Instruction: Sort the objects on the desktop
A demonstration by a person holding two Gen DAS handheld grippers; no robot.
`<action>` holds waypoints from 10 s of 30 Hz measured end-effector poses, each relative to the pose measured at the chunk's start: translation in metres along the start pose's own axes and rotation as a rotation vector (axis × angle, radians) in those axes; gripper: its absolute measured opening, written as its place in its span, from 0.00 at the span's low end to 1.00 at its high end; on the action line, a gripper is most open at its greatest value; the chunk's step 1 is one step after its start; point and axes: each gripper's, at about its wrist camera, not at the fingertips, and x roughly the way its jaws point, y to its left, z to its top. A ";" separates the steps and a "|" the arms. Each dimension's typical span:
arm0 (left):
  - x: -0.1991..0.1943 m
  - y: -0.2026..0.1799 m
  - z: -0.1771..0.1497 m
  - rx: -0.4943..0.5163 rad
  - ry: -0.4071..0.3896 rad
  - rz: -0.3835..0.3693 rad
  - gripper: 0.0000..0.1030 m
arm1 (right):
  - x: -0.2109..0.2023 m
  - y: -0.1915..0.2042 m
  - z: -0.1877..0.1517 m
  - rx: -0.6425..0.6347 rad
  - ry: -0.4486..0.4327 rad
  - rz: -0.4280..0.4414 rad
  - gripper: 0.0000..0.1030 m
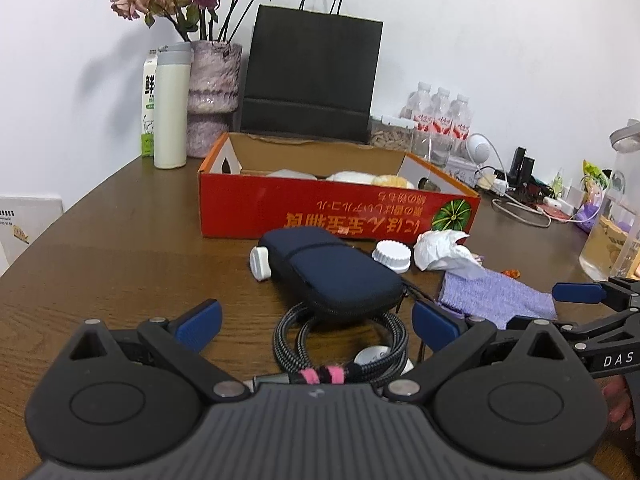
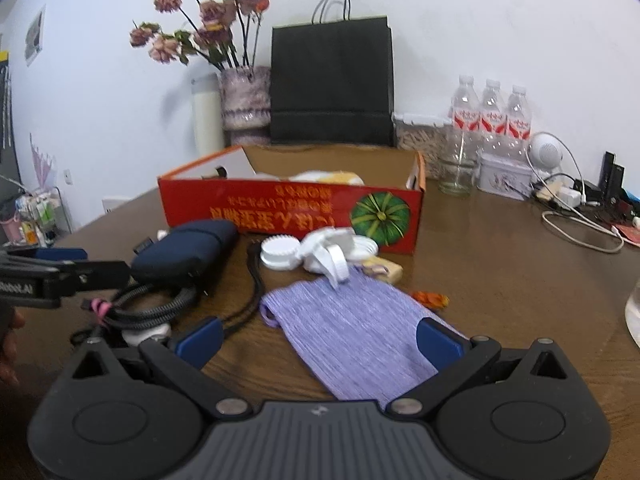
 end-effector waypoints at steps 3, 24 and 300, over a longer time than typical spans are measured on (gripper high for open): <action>0.002 -0.002 -0.001 0.007 0.011 0.007 1.00 | 0.005 -0.005 -0.003 -0.008 0.039 -0.014 1.00; 0.018 -0.003 -0.003 0.003 0.078 0.050 1.00 | 0.034 -0.024 0.002 -0.006 0.141 -0.019 1.00; -0.051 -0.013 -0.057 0.086 0.124 0.075 0.87 | -0.052 0.090 -0.044 -0.048 0.037 0.071 0.37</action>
